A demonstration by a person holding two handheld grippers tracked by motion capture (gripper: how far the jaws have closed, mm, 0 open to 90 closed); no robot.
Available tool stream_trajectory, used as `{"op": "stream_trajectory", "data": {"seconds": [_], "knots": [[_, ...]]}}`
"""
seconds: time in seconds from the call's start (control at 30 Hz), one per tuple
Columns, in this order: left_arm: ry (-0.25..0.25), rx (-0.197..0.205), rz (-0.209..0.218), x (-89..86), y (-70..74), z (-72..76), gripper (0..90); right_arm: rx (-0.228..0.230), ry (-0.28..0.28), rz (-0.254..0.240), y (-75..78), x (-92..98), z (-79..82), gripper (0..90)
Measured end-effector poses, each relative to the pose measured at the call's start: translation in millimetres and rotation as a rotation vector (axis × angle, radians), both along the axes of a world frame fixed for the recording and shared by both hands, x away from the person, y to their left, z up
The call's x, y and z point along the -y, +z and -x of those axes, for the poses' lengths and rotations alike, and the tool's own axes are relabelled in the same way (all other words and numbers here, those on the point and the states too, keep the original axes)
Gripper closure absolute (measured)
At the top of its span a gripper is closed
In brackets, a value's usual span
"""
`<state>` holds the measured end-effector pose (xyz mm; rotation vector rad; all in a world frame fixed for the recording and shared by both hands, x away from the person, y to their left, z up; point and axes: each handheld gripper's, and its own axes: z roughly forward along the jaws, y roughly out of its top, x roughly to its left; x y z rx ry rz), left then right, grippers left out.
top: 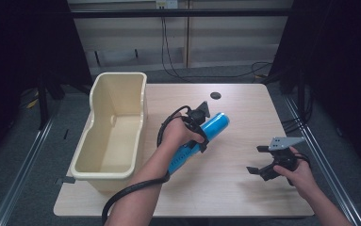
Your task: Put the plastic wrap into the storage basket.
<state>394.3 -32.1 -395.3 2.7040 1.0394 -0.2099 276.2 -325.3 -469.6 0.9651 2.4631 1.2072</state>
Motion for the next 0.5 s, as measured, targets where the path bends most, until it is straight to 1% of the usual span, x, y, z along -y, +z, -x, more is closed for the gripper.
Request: {"op": "stream_trajectory", "data": {"seconds": [0.13, 0.17, 0.2, 0.23, 0.27, 0.3, 0.37, 0.4, 0.43, 0.47, 0.5], "knots": [[0.005, -0.010, 0.012, -3.8, 11.7, 0.2, 32.1, 0.005, 0.000, 0.001, 0.0, -0.2, -0.3, 2.3], [0.004, -0.009, 0.015, -5.6, 17.5, -0.1, 32.1, 0.007, -0.003, -0.001, 0.4, 0.1, -0.3, 2.3], [0.014, -0.006, 0.009, -6.4, 20.7, 0.2, 32.1, 0.007, -0.003, -0.001, 0.5, 0.2, -0.3, 2.3], [0.005, -0.005, 0.005, -7.8, 23.9, -0.7, 32.1, 0.009, -0.003, -0.001, 0.7, 0.2, -0.2, 2.3], [0.005, -0.005, 0.005, -7.8, 23.9, -0.7, 32.1, 0.009, -0.003, -0.001, 0.7, 0.2, -0.2, 2.3], [0.016, -0.005, 0.009, -8.8, 27.2, -0.2, 32.1, 0.006, -0.003, -0.002, 1.0, 0.2, 0.1, 2.3], [0.017, -0.011, 0.014, -10.2, 32.2, 0.3, 32.1, 0.007, -0.003, -0.003, 1.1, 0.1, 0.2, 2.3], [0.023, -0.014, 0.007, -11.4, 36.9, 0.8, 32.1, 0.007, -0.001, -0.005, 0.9, -0.1, 0.1, 2.3], [0.023, -0.014, 0.007, -11.4, 36.9, 0.8, 32.1, 0.007, -0.001, -0.005, 0.9, -0.1, 0.1, 2.3], [0.020, -0.012, 0.003, -12.9, 42.1, 1.1, 32.1, 0.005, 0.001, -0.003, 1.2, -0.1, 0.1, 2.3], [0.020, -0.012, 0.003, -12.9, 42.1, 1.1, 32.1, 0.005, 0.001, -0.003, 1.2, -0.1, 0.1, 2.3]]}}
